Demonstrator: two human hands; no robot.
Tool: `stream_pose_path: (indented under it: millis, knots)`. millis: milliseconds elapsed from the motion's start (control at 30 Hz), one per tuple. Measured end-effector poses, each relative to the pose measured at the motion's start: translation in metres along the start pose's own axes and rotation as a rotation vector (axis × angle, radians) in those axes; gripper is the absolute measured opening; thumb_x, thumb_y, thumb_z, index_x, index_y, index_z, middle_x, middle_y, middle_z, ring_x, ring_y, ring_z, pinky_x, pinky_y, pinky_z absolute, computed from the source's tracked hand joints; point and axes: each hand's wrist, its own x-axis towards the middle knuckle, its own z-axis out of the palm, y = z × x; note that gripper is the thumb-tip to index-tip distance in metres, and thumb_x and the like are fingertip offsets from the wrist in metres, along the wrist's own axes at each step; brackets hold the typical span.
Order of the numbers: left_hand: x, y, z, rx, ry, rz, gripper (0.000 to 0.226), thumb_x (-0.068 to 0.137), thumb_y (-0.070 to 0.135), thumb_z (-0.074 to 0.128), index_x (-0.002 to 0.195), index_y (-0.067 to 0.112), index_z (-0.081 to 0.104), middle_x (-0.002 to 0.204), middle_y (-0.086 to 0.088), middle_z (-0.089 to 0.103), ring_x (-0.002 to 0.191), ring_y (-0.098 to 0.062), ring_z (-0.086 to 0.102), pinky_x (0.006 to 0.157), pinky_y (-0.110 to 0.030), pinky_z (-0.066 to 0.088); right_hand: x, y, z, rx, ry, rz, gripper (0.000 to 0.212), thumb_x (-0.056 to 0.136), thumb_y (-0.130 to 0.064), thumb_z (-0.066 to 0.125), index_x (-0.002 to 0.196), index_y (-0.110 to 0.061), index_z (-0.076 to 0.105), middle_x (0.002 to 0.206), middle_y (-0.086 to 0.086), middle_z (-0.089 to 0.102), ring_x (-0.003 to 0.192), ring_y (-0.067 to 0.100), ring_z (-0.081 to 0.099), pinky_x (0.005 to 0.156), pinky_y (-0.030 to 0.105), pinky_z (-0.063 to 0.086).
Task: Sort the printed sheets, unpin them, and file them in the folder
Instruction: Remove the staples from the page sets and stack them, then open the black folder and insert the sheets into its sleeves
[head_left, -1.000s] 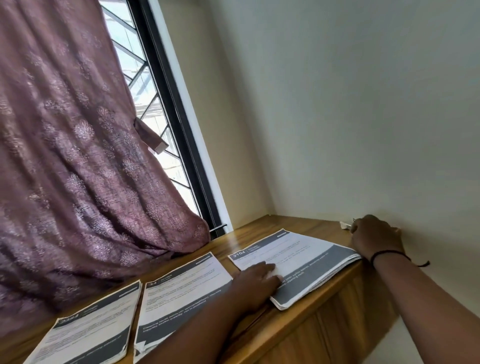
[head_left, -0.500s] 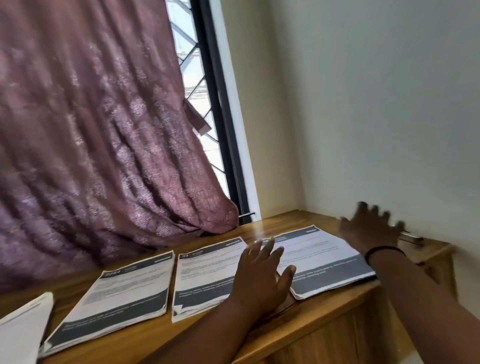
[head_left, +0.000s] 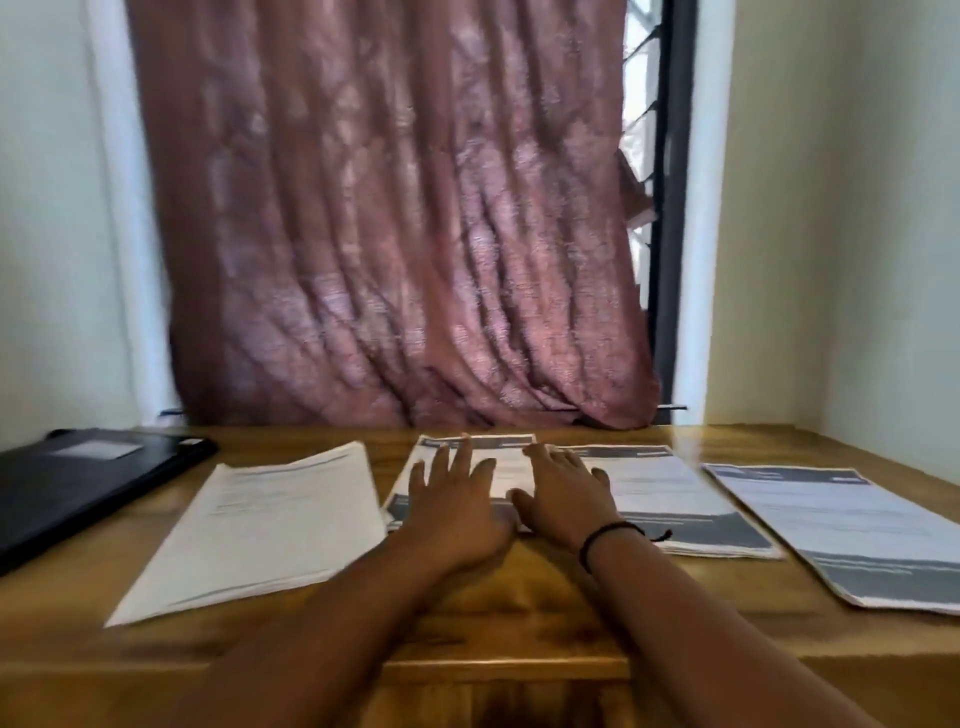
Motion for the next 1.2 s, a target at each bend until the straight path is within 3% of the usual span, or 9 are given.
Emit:
stream_pose_path:
  millis: [267, 433, 600, 733, 833, 900, 1000, 1100, 1200]
  knots:
    - [-0.065, -0.171, -0.031, 0.059, -0.152, -0.370, 0.092, 0.080, 0.082, 0.029, 0.153, 0.030, 0.008, 0.162, -0.003, -0.006, 0.148, -0.030, -0.003, 0.116, -0.054, 0.003, 0.001, -0.150, 0.038, -0.048, -0.142, -0.303, 0.072, 0.087, -0.072, 0.035, 0.141, -0.025, 0.039, 0.147, 0.004, 0.043, 0.138, 0.029, 0.031, 0.109, 0.054, 0.026]
    - [-0.102, -0.260, -0.044, 0.101, -0.240, -0.474, 0.095, 0.077, 0.085, 0.025, 0.153, 0.028, 0.012, 0.161, -0.007, -0.005, 0.148, -0.033, -0.003, 0.116, -0.059, 0.004, 0.006, -0.228, 0.060, -0.086, -0.215, -0.461, 0.074, 0.083, -0.077, 0.033, 0.141, -0.031, 0.040, 0.149, 0.001, 0.041, 0.140, 0.027, 0.027, 0.109, 0.053, 0.023]
    - [-0.130, -0.335, -0.061, 0.158, -0.246, -0.636, 0.095, 0.078, 0.083, 0.033, 0.153, 0.028, 0.011, 0.161, -0.006, -0.002, 0.147, -0.035, -0.003, 0.112, -0.065, 0.002, 0.005, -0.295, 0.078, -0.059, -0.301, -0.540, 0.084, 0.076, -0.086, 0.032, 0.141, -0.033, 0.039, 0.149, 0.001, 0.039, 0.137, 0.028, 0.031, 0.108, 0.051, 0.024]
    - [-0.148, -0.384, -0.067, 0.249, -0.197, -0.760, 0.097, 0.077, 0.085, 0.030, 0.152, 0.026, 0.014, 0.160, -0.008, 0.012, 0.146, -0.036, 0.012, 0.113, -0.060, 0.012, 0.008, -0.324, 0.091, 0.005, -0.376, -0.507, 0.083, 0.073, -0.087, 0.034, 0.139, -0.037, 0.040, 0.146, 0.003, 0.043, 0.130, 0.029, 0.041, 0.104, 0.048, 0.032]
    - [-0.147, -0.394, -0.071, 0.387, -0.144, -0.690, 0.089, 0.078, 0.084, 0.027, 0.143, 0.024, 0.036, 0.146, -0.008, 0.041, 0.132, -0.030, 0.041, 0.107, -0.050, 0.029, 0.013, -0.333, 0.098, 0.049, -0.400, -0.470, 0.077, 0.076, -0.083, 0.034, 0.138, -0.038, 0.040, 0.143, 0.003, 0.045, 0.125, 0.029, 0.047, 0.102, 0.046, 0.035]
    - [-0.143, -0.394, -0.074, 0.434, -0.121, -0.592, 0.074, 0.082, 0.080, 0.030, 0.123, 0.022, 0.054, 0.113, -0.004, 0.060, 0.104, -0.021, 0.057, 0.094, -0.041, 0.042, 0.013, -0.333, 0.102, 0.073, -0.383, -0.456, 0.075, 0.077, -0.082, 0.033, 0.138, -0.040, 0.039, 0.145, 0.000, 0.044, 0.126, 0.027, 0.046, 0.104, 0.046, 0.033]
    - [-0.140, -0.392, -0.077, 0.459, -0.140, -0.493, 0.060, 0.087, 0.072, 0.032, 0.099, 0.020, 0.058, 0.082, 0.003, 0.054, 0.077, -0.014, 0.054, 0.075, -0.030, 0.049, 0.012, -0.329, 0.107, 0.110, -0.370, -0.443, 0.072, 0.078, -0.081, 0.032, 0.137, -0.040, 0.039, 0.145, -0.003, 0.043, 0.128, 0.024, 0.044, 0.105, 0.047, 0.031]
    - [-0.134, -0.387, -0.081, 0.479, -0.150, -0.360, 0.050, 0.094, 0.056, 0.034, 0.116, 0.017, 0.055, 0.083, 0.002, 0.055, 0.079, -0.015, 0.057, 0.072, -0.029, 0.048, 0.012, -0.326, 0.106, 0.170, -0.326, -0.436, 0.063, 0.082, -0.074, 0.038, 0.133, -0.038, 0.044, 0.142, -0.004, 0.044, 0.125, 0.022, 0.047, 0.105, 0.044, 0.034]
    - [-0.126, -0.381, -0.086, 0.534, -0.186, -0.229, 0.054, 0.099, 0.040, 0.034, 0.148, 0.017, 0.023, 0.080, 0.001, 0.053, 0.074, -0.019, 0.055, 0.066, -0.032, 0.046, 0.011, -0.321, 0.101, 0.209, -0.246, -0.440, 0.051, 0.087, -0.063, 0.045, 0.128, -0.033, 0.049, 0.137, -0.003, 0.047, 0.120, 0.020, 0.050, 0.102, 0.041, 0.037]
